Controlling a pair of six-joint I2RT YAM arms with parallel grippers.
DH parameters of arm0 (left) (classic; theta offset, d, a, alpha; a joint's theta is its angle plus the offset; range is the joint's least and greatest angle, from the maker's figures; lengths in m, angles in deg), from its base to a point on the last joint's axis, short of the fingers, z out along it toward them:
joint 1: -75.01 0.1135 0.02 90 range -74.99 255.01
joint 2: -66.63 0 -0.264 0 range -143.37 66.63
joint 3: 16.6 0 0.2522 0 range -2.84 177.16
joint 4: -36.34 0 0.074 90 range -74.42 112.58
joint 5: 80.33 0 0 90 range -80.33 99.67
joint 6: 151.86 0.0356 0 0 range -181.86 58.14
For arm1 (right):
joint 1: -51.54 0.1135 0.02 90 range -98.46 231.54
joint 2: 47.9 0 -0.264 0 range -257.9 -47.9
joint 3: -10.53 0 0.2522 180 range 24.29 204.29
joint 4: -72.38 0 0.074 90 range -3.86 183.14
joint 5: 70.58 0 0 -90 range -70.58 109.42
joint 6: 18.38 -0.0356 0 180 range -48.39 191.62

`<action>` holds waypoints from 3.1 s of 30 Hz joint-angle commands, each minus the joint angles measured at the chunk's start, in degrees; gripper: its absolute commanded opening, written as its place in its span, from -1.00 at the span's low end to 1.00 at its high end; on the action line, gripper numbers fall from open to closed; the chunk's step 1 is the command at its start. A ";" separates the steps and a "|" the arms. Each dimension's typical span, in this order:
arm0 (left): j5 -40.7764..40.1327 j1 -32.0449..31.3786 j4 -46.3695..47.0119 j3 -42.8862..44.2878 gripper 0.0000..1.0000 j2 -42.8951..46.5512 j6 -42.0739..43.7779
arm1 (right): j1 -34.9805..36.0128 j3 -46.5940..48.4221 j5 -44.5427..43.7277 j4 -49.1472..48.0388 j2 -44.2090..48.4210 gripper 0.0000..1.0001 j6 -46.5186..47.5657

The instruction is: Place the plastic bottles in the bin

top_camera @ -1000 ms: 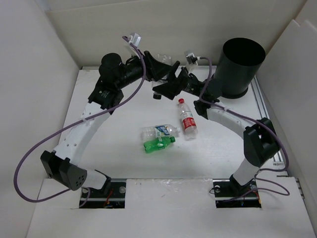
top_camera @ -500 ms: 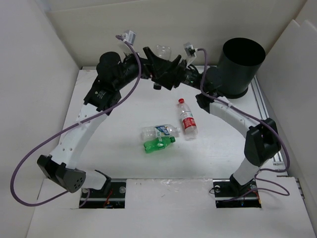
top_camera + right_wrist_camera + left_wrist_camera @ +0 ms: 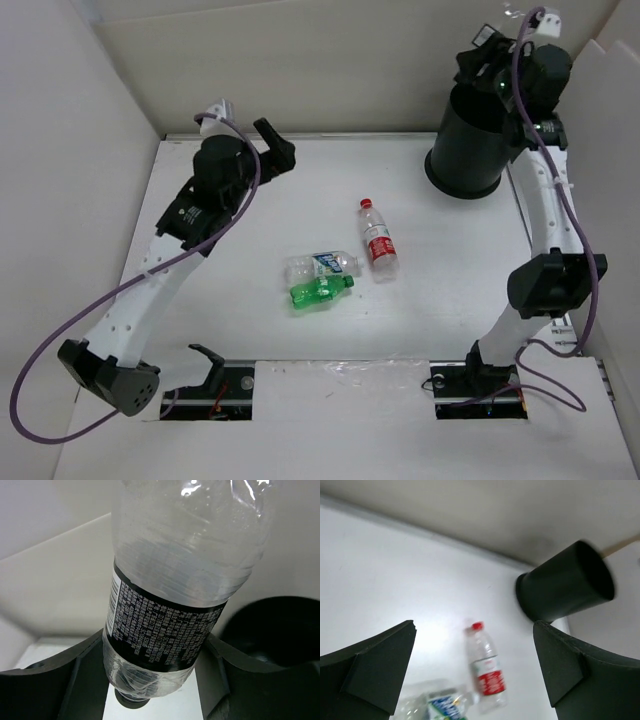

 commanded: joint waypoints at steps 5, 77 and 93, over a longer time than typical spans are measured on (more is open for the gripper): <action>-7.95 -3.03 -5.97 -9.40 1.00 1.56 -1.43 | -8.30 9.97 -6.01 11.39 -9.04 -1.00 5.36; -5.32 -31.26 -13.72 -13.19 1.00 -27.27 1.20 | 5.31 -39.51 -0.64 14.03 50.61 1.00 6.07; -5.77 -31.25 -10.29 -18.02 0.97 -31.41 -2.76 | 7.69 -40.66 -0.11 14.03 53.34 1.00 6.07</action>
